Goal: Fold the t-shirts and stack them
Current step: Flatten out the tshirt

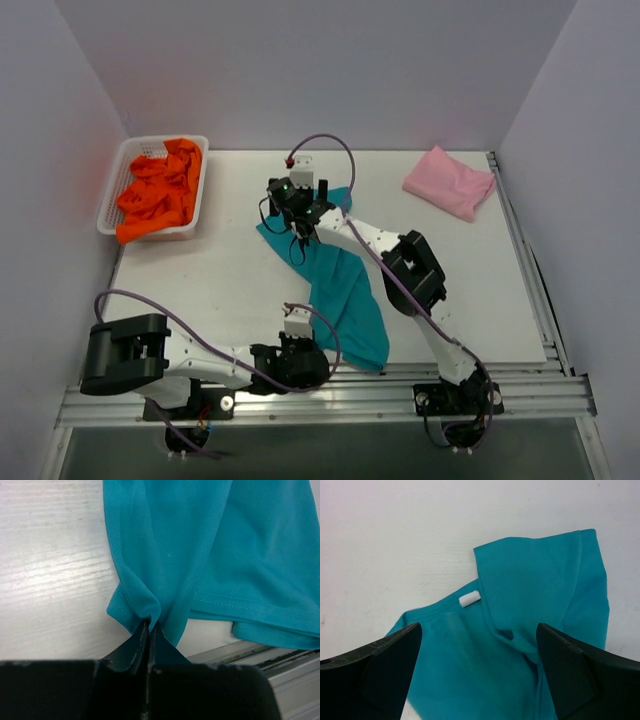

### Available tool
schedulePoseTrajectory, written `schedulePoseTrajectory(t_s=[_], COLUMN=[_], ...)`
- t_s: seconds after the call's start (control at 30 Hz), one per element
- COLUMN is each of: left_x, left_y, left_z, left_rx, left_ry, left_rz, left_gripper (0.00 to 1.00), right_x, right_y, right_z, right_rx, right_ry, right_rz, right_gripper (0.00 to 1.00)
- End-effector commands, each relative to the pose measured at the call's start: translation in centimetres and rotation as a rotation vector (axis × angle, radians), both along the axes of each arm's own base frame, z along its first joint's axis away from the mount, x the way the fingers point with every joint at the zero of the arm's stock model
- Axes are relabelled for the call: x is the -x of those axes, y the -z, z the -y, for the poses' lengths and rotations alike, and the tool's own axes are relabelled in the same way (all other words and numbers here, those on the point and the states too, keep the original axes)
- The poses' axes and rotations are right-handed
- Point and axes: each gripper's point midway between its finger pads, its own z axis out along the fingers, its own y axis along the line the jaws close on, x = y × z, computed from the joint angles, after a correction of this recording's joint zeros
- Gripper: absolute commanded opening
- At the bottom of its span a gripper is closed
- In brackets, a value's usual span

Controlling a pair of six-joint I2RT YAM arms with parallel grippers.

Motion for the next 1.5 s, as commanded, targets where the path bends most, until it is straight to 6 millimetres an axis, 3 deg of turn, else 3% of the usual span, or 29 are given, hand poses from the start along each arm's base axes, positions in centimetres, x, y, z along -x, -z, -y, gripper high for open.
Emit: schedulePoseTrajectory(t_s=[0.0, 0.13, 0.17, 0.2, 0.27, 0.3, 0.33, 0.53, 0.8, 1.03, 1.13, 1.23, 1.27, 1.33, 1.37, 1.47], left_x=[1.3, 1.3, 1.3, 1.3, 1.3, 1.3, 1.2, 0.8, 0.8, 0.7, 0.7, 0.7, 0.7, 0.7, 0.7, 0.6], left_y=[2.7, 1.9, 1.0, 0.7, 0.2, 0.1, -0.3, -1.1, -0.7, -0.7, -0.7, -0.8, -0.8, -0.9, -0.9, -0.7], left_z=[-3.8, -4.7, -4.1, -3.9, -4.4, -4.6, -5.0, -5.8, -6.2, -7.0, -7.2, -7.4, -7.4, -7.5, -7.5, -7.6], left_rx=[-0.057, 0.025, 0.079, 0.095, 0.126, 0.132, 0.144, 0.169, 0.165, 0.178, 0.189, 0.196, 0.197, 0.203, 0.207, 0.207], left_ry=[-0.011, 0.009, 0.017, 0.033, 0.036, 0.039, 0.036, 0.02, -0.002, -0.015, -0.018, -0.02, -0.02, -0.022, -0.024, -0.028], left_rz=[-0.05, -0.03, -0.022, -0.014, -0.005, 0.0, 0.004, 0.031, 0.027, 0.024, 0.026, 0.028, 0.029, 0.03, 0.031, 0.03], left_gripper=[0.02, 0.02, 0.02, 0.02, 0.02, 0.02, 0.02, 0.02, 0.02, 0.02, 0.02, 0.02, 0.02, 0.02, 0.02, 0.02], right_x=[-3.0, -5.5, -6.0, -6.7, -7.9, -8.3, -8.8, -8.6, -8.6, -8.4, -8.3, -8.1, -8.0, -8.0, -8.0, -8.0], right_y=[0.4, 2.0, 2.3, 3.9, 3.8, 5.2, 4.9, 6.8, 8.5, 11.0, 12.5, 13.2, 13.3, 13.4, 13.7, 14.1], right_z=[1.6, 2.7, 2.9, 3.2, 3.2, 3.5, 3.4, 2.2, -0.1, 0.7, 1.9, 2.8, 2.9, 3.2, 3.3, 3.5], right_rx=[0.015, 0.026, 0.023, 0.026, 0.009, 0.016, 0.002, -0.047, -0.075, -0.048, -0.027, -0.022, -0.021, -0.017, -0.015, -0.01], right_ry=[0.012, 0.027, 0.028, 0.024, 0.024, 0.024, 0.026, -0.002, -0.04, -0.021, 0.007, 0.026, 0.031, 0.038, 0.042, 0.049], right_rz=[-0.03, -0.035, -0.036, -0.056, -0.047, -0.07, -0.063, -0.084, -0.101, -0.131, -0.158, -0.172, -0.175, -0.179, -0.181, -0.189], right_gripper=[0.93, 0.92, 0.92, 0.92, 0.91, 0.91, 0.9, 0.89, 0.88, 0.86, 0.77, 0.58, 0.44, 0.31, 0.19, 0.01])
